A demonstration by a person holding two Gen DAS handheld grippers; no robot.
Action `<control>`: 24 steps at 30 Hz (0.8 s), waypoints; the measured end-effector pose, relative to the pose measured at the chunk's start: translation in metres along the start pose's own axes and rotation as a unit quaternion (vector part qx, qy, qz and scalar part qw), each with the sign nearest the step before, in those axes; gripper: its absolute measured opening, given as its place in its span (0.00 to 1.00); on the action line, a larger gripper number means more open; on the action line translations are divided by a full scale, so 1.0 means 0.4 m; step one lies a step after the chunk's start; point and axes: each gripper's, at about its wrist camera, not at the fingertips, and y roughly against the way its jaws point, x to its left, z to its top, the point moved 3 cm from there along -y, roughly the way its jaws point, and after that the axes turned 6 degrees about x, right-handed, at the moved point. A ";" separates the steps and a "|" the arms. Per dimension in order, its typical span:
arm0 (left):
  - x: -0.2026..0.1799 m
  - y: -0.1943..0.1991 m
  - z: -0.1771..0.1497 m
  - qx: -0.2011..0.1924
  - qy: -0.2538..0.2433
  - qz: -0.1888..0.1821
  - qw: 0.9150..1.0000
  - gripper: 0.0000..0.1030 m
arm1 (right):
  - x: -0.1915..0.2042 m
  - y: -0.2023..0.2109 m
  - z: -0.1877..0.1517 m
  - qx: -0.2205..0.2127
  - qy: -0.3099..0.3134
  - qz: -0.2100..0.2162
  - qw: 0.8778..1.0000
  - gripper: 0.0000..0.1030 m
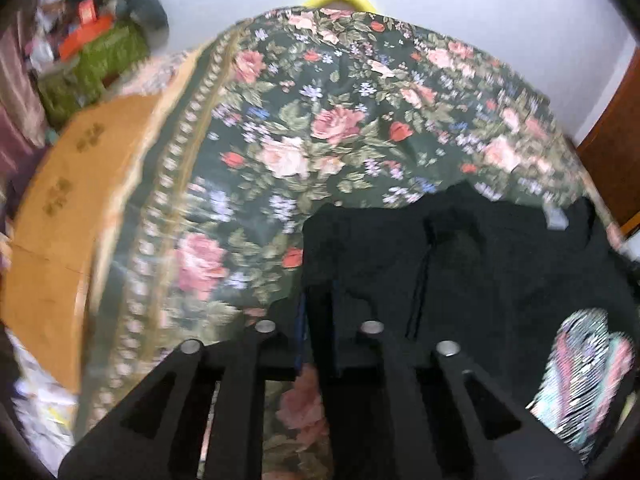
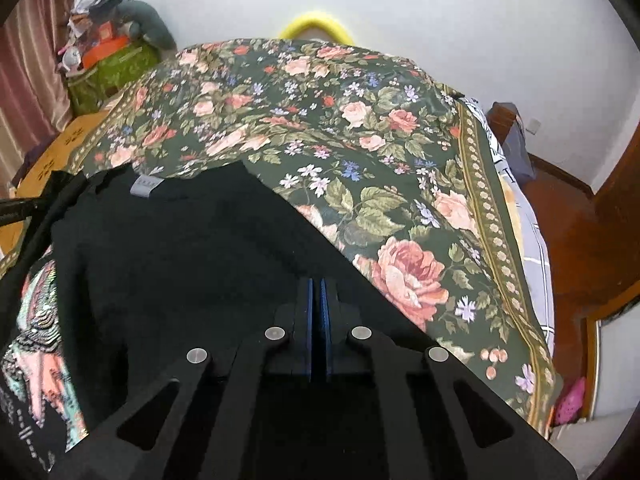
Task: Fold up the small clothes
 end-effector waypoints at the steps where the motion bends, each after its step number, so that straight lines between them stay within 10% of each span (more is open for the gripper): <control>1: -0.005 0.009 -0.005 0.002 -0.008 0.005 1.000 0.24 | 0.002 0.008 -0.001 0.004 -0.002 0.006 1.000 0.05; 8: -0.018 0.122 -0.050 -0.021 -0.014 -0.039 0.999 0.60 | 0.031 0.110 -0.032 -0.025 0.005 0.032 0.999 0.46; 17: -0.070 0.063 -0.151 0.063 -0.007 -0.052 0.997 0.65 | 0.086 0.163 -0.120 -0.020 0.018 0.077 0.997 0.47; 20: -0.066 0.062 -0.170 0.066 0.017 -0.073 0.995 0.44 | 0.090 0.166 -0.138 -0.017 0.017 0.081 0.996 0.47; 22: -0.066 0.079 -0.168 0.058 0.008 -0.033 0.998 0.12 | 0.091 0.168 -0.152 -0.015 0.018 0.079 0.997 0.47; 24: -0.062 0.096 -0.166 0.051 0.007 -0.029 0.998 0.10 | 0.093 0.172 -0.162 -0.015 0.021 0.075 0.997 0.47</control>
